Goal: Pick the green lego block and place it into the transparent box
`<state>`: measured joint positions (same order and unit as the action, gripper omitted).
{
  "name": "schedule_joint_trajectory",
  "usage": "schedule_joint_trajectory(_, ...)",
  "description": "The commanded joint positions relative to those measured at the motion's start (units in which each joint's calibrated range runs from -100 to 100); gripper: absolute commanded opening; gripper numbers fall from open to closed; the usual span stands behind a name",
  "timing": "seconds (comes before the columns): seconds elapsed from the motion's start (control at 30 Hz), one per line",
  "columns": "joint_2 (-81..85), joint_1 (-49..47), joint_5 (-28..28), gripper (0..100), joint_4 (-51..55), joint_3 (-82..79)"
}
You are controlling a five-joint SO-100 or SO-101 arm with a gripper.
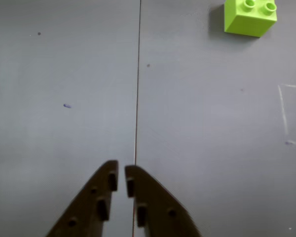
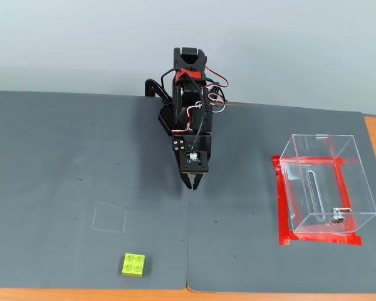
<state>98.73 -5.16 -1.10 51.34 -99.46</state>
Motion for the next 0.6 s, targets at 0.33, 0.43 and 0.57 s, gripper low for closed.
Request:
schedule_joint_trajectory(0.33, -12.3, 0.6, -0.3, 2, -0.6, 12.5)
schedule_joint_trajectory(0.43, -14.4, 1.2, -0.3, 2, -0.6, 15.7)
schedule_joint_trajectory(0.57, -18.1, 4.9, -0.3, 2, -0.6, 19.9)
